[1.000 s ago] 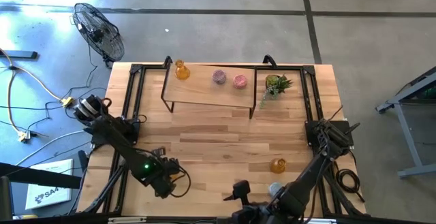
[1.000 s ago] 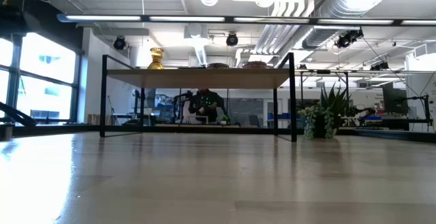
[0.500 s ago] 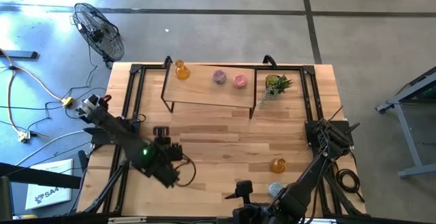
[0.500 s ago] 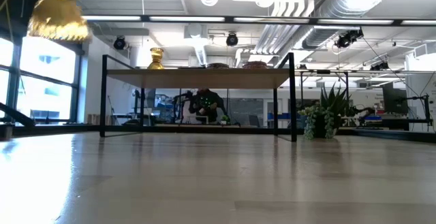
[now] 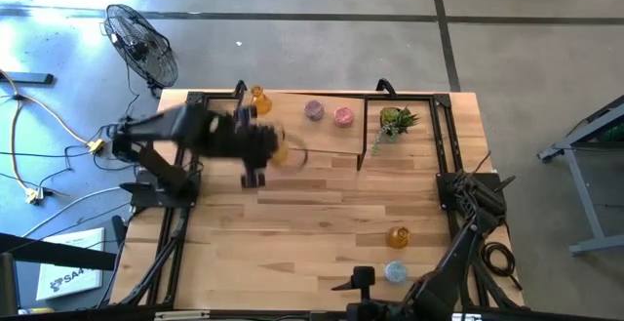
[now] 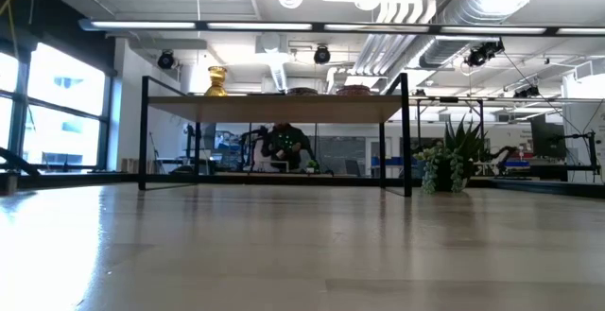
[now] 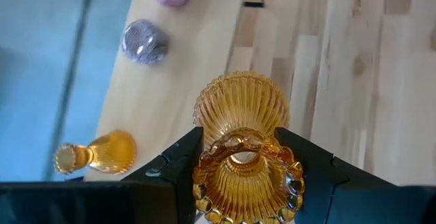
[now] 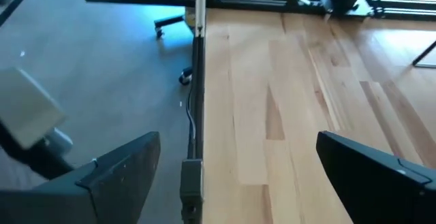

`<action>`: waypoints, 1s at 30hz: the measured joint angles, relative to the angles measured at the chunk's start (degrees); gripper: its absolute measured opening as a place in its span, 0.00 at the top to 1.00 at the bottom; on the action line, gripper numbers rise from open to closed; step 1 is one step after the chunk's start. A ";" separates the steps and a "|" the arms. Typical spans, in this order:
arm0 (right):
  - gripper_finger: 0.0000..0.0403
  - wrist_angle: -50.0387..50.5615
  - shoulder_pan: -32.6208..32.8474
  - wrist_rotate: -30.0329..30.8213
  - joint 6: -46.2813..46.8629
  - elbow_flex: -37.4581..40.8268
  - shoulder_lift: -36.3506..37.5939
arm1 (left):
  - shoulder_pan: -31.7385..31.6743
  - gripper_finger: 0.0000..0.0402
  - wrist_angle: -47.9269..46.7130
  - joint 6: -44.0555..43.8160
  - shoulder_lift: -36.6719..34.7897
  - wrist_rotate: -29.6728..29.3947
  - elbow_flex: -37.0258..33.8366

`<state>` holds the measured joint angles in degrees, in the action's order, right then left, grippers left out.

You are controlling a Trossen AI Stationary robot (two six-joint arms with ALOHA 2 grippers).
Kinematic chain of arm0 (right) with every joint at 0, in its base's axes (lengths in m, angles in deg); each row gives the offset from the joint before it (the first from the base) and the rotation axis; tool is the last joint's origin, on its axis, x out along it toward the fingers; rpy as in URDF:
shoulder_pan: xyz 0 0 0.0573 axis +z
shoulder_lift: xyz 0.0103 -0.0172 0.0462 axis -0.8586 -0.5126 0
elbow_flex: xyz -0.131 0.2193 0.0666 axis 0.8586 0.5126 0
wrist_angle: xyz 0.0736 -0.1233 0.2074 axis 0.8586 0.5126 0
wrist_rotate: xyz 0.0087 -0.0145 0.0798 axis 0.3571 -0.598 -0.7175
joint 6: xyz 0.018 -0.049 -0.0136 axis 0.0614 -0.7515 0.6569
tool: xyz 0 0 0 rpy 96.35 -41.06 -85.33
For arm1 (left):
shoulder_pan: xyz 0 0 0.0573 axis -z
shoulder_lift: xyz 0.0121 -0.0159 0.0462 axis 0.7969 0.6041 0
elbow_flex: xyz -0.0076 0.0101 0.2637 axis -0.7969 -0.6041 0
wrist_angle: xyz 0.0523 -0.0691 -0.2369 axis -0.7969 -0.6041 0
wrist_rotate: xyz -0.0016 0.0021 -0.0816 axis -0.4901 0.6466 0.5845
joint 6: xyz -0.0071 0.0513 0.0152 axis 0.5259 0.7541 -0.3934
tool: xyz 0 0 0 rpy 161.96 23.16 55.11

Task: Pick & Place candle stick holders
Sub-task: Put the left yellow glass candle holder on the shelf

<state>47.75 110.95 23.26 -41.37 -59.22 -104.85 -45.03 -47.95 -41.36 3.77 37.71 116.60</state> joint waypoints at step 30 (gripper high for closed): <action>0.04 0.06 1.09 6.92 11.97 -0.01 -0.17 | -43.81 0.61 8.50 17.67 0.04 27.07 -22.09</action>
<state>47.81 112.04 30.18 -29.40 -59.23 -105.02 -88.84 -39.46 -23.69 3.82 64.78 94.51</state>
